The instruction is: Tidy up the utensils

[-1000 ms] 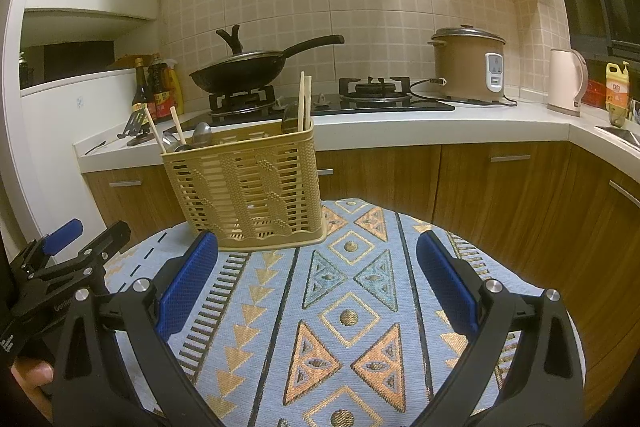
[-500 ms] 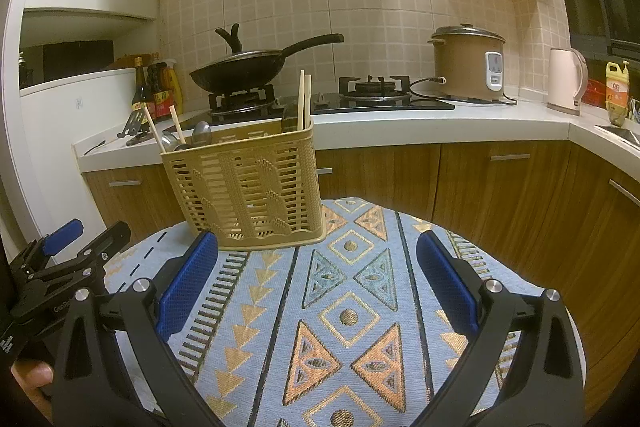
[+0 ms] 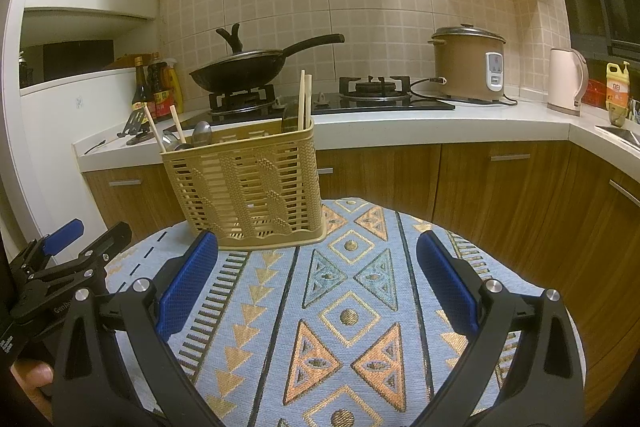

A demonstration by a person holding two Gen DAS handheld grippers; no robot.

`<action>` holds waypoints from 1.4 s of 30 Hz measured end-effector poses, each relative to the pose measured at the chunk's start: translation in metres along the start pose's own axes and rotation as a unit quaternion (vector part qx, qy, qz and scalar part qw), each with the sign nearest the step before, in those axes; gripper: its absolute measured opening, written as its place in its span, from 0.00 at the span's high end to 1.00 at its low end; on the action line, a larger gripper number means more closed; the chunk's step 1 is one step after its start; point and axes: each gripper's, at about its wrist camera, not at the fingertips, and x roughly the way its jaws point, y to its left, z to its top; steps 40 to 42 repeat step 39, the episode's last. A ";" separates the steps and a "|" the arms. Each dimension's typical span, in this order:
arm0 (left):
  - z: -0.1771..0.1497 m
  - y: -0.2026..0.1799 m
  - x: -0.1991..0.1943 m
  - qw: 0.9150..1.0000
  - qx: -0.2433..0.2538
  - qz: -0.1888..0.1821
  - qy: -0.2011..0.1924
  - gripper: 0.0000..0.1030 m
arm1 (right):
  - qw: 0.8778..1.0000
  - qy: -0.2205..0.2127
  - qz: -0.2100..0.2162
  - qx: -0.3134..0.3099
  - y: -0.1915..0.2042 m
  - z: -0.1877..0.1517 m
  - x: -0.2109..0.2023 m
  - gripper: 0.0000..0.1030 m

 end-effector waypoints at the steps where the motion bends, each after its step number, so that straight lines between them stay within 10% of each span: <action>1: 0.000 -0.001 0.000 1.000 0.001 0.000 0.000 0.08 | 1.000 0.000 0.000 0.000 0.000 0.000 0.000 0.08; 42: 0.001 -0.003 -0.008 1.000 0.011 0.004 -0.024 0.08 | 1.000 -0.001 0.000 0.000 0.000 0.000 0.000 0.08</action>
